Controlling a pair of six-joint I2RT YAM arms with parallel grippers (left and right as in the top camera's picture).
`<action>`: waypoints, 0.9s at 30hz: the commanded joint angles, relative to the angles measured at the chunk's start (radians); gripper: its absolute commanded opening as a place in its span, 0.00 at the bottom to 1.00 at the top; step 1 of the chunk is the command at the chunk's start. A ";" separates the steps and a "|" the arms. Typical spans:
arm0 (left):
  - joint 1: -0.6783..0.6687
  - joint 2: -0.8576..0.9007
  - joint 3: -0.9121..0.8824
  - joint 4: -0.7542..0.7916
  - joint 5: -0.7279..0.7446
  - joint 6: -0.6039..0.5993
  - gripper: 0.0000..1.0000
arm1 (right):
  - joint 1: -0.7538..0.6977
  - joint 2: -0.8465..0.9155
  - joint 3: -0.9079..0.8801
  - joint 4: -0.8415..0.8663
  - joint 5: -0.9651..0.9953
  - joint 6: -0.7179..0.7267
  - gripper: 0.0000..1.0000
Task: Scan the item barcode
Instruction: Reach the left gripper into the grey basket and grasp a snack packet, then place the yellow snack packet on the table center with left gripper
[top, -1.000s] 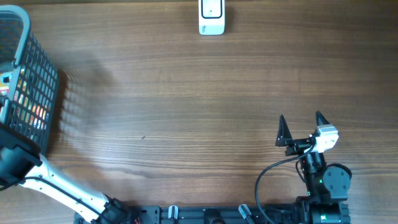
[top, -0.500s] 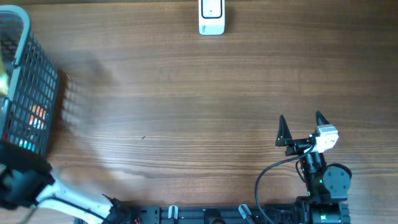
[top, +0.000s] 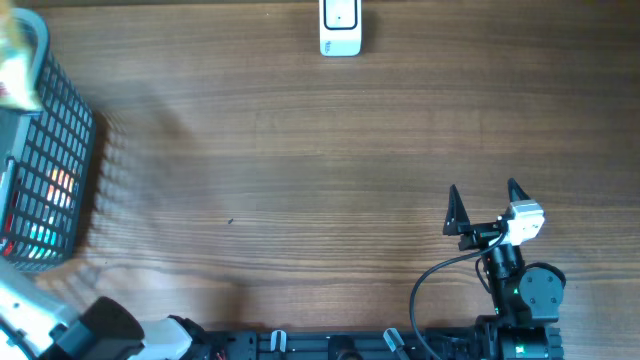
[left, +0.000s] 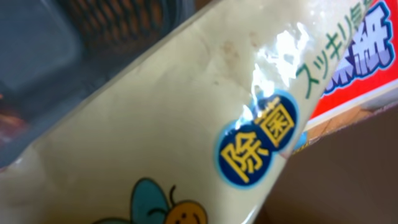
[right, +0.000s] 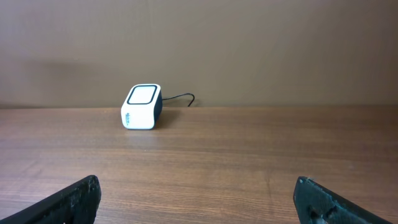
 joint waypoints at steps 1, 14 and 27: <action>-0.205 -0.004 -0.019 -0.066 0.002 0.092 0.04 | -0.005 -0.007 -0.002 0.005 0.010 -0.008 1.00; -0.933 0.196 -0.513 0.280 -0.306 0.076 0.04 | -0.005 -0.007 -0.002 0.005 0.010 -0.008 1.00; -1.061 0.398 -0.516 0.283 -0.410 0.087 1.00 | -0.005 -0.007 -0.002 0.005 0.010 -0.008 1.00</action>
